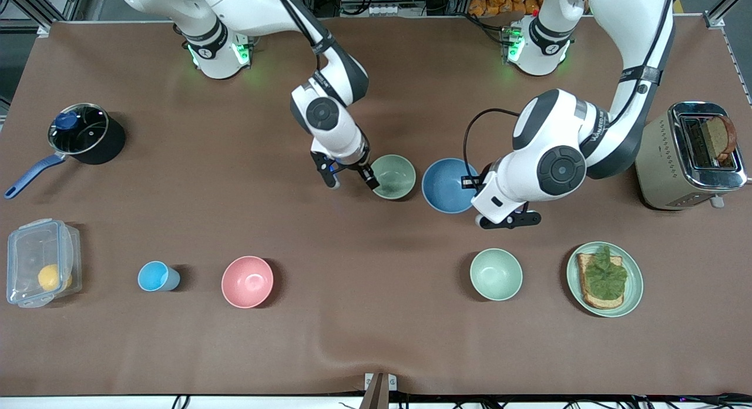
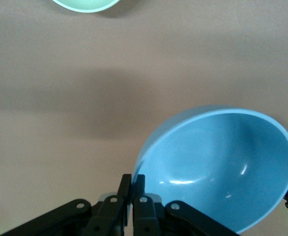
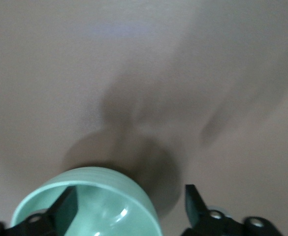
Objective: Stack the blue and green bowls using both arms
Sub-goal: 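Carry the green bowl and the blue bowl toward each other at table middle, then lower the blue bowl into the green bowl while the right gripper holds it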
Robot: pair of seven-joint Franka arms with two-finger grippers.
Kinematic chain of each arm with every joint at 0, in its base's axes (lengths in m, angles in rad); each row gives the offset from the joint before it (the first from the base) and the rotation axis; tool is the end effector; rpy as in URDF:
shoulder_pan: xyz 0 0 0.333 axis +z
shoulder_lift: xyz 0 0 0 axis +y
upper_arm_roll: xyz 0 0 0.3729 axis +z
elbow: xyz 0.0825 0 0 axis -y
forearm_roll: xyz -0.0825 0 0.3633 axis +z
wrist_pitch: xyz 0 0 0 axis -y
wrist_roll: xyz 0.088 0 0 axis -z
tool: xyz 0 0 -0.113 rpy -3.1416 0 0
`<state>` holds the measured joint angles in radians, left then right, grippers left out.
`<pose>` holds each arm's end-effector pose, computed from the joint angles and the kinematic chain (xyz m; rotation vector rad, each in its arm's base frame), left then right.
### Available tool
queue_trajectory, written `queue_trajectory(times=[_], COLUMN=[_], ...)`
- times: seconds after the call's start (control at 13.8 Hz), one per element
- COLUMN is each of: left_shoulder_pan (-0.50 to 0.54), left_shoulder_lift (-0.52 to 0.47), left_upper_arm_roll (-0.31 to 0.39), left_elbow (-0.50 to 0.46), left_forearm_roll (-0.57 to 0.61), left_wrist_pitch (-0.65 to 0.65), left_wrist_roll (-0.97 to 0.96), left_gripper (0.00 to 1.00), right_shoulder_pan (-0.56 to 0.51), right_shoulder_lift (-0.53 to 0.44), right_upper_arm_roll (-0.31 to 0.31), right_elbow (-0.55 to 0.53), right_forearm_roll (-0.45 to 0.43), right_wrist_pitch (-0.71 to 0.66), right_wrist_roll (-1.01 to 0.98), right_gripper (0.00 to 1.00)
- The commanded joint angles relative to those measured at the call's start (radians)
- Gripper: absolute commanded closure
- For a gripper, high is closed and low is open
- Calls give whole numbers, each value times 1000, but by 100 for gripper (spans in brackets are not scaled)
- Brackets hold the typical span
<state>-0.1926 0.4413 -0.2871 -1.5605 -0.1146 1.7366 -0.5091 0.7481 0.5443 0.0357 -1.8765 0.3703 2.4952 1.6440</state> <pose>0.5872 -0.2844 0.4376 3.0103 0.1108 -0.5008 0.4708 0.4646 0.2847 -2.4888 1.6215 0.3143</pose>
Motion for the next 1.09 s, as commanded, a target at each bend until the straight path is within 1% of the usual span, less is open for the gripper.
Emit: queue_trajectory(times=[0.0,0.14,0.29,0.36,0.51,0.58,0.65,0.72,0.8,1.01], left_shoulder_pan=[1,-4,-11,-21,-22,-30,-34,-36,-36,-34], left_shoulder_lift=[-26,-26,-24,-23,-30,-35,-41,-42,-47,-82], left_upper_arm_roll=[-9,-33,-40,-41,-43,-43,-43,-43,-44,-60], left_elbow=[-20,-20,-26,-35,-59,-67,-70,-79,-91,-159], left_forearm_roll=[-51,-51,-51,-50,-48,-48,-50,-50,-50,-50], left_wrist_pitch=[-9,-8,-2,3,12,18,23,29,40,95], left_wrist_roll=[-37,-69,-89,-91,-98,-106,-112,-118,-118,-141], left_gripper=[100,100,100,100,100,100,100,100,100,100], right_shoulder_pan=[-70,-87,-122,-140,-156,-158,-156,-147,-144,-136], right_shoulder_lift=[-21,-21,2,29,46,52,69,81,86,103], right_upper_arm_roll=[13,13,12,10,10,10,9,10,10,10], right_elbow=[28,31,33,33,25,22,23,25,23,23], right_forearm_roll=[122,200,287,356,496,540,571,579,579,579], right_wrist_pitch=[-99,-133,-119,-111,-93,-91,-88,-78,-53,-47], right_wrist_roll=[14,13,5,-27,-131,-166,-176,-178,-176,-178], right_gripper=[0,0,0,0,0,0,0,0,0,0])
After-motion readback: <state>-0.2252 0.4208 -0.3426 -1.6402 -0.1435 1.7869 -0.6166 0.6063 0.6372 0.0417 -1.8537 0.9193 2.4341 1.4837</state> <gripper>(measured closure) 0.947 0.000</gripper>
